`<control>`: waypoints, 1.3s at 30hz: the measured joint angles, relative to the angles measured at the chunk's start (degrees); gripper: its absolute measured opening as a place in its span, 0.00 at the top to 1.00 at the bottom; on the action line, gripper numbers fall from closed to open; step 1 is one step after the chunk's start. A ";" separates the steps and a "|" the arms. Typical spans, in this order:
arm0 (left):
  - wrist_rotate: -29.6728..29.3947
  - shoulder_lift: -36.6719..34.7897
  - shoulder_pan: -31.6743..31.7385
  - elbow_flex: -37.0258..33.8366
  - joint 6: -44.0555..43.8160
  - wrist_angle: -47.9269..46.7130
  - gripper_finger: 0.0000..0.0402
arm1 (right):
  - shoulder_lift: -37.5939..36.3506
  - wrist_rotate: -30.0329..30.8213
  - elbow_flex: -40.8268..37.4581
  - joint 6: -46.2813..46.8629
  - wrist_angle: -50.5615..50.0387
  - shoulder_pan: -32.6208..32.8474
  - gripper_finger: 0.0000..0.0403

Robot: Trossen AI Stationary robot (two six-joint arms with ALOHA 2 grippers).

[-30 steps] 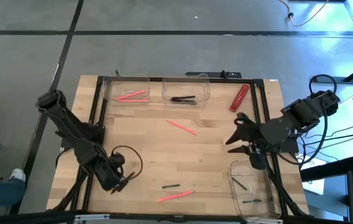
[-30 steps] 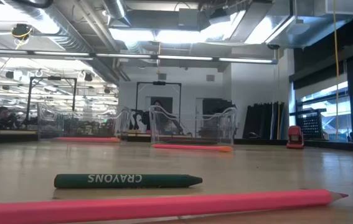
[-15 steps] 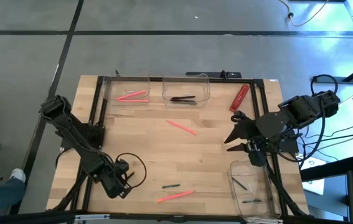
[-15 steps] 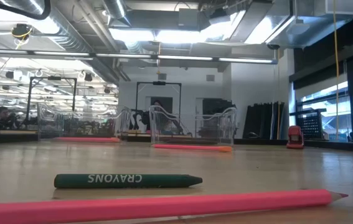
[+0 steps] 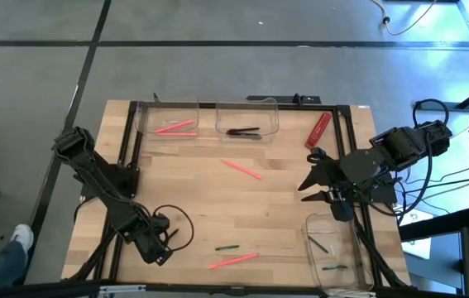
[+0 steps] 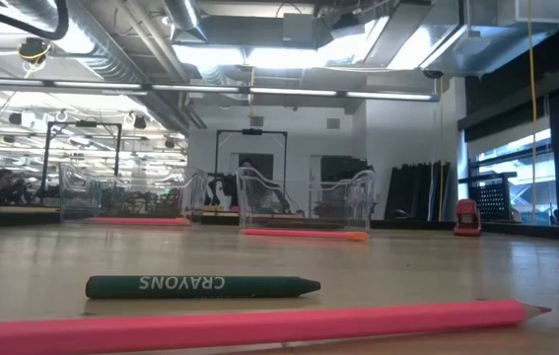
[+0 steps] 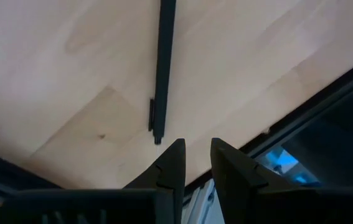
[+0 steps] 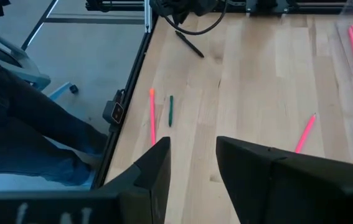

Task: Sort crayons/erasers/pens/pencils in bins
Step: Put the black pen into the top right transparent bin

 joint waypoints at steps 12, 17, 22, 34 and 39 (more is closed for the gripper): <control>1.02 0.00 0.00 0.00 -1.03 -0.06 0.87 | 0.00 0.02 -0.02 0.00 -0.02 0.00 0.68; 0.82 0.00 0.00 0.00 -1.16 -0.10 0.89 | 0.00 0.02 -0.02 0.00 -0.02 0.00 0.68; 0.82 0.00 0.00 0.00 -1.16 -0.10 0.82 | 0.00 0.02 -0.02 0.00 -0.02 0.00 0.68; 0.95 5.85 -0.96 0.02 -1.20 0.30 0.72 | 0.02 0.02 -0.04 0.00 -0.02 0.00 0.67; 1.09 9.36 -0.94 0.02 -0.78 0.66 0.72 | 0.02 0.04 -0.04 0.00 -0.02 0.00 0.67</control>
